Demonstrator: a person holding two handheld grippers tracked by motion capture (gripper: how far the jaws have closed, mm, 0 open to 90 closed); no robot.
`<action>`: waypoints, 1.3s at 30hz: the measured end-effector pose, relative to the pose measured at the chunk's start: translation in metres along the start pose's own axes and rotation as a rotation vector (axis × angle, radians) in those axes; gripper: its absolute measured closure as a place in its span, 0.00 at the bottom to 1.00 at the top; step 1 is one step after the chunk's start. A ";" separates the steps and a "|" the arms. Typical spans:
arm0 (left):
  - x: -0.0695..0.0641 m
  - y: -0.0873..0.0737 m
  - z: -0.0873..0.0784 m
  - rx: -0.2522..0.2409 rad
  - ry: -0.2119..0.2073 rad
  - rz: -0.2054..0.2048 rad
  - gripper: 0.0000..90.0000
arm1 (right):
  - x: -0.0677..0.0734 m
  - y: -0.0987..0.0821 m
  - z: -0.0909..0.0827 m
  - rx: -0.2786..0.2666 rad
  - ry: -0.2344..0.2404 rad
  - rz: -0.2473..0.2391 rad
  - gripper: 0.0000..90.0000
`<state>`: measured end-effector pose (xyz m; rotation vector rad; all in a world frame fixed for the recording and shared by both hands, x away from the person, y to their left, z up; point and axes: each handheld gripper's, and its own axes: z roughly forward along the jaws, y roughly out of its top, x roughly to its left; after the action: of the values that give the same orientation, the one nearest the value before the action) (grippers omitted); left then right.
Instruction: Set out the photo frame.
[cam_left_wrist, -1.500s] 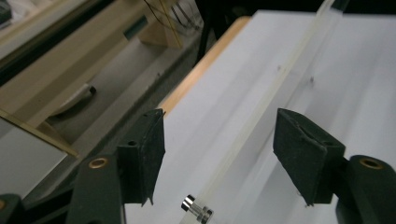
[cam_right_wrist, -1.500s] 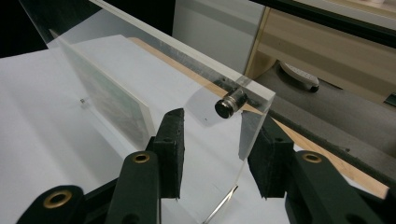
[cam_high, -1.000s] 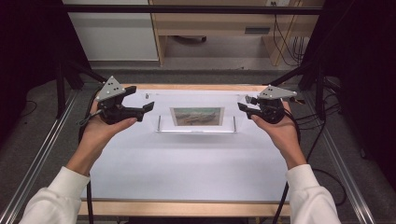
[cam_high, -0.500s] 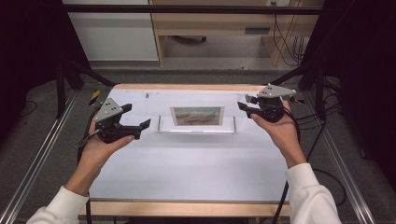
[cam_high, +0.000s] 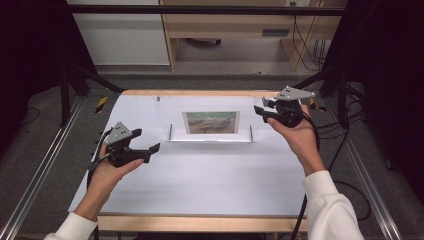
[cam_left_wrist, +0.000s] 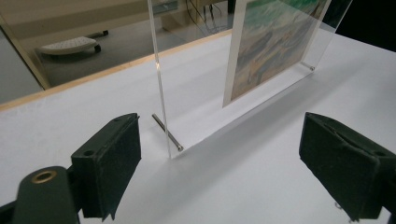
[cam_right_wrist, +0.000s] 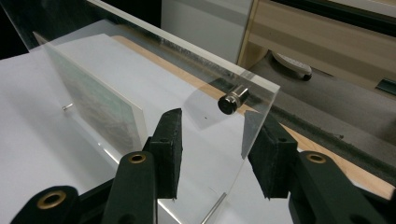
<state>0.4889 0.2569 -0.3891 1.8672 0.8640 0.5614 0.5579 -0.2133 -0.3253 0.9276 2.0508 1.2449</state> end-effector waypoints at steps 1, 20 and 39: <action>0.001 -0.002 0.001 0.001 -0.003 -0.002 0.14 | 0.000 0.000 0.001 -0.003 -0.004 0.003 0.64; 0.010 -0.027 0.001 0.045 0.055 -0.016 0.14 | -0.009 0.004 0.014 -0.009 -0.014 0.036 0.62; 0.015 -0.038 -0.003 0.065 0.070 -0.042 0.14 | -0.020 0.011 0.029 0.007 -0.014 0.095 0.61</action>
<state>0.4842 0.2815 -0.4222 1.8933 0.9760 0.5815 0.5947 -0.2104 -0.3255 1.0449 2.0218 1.2780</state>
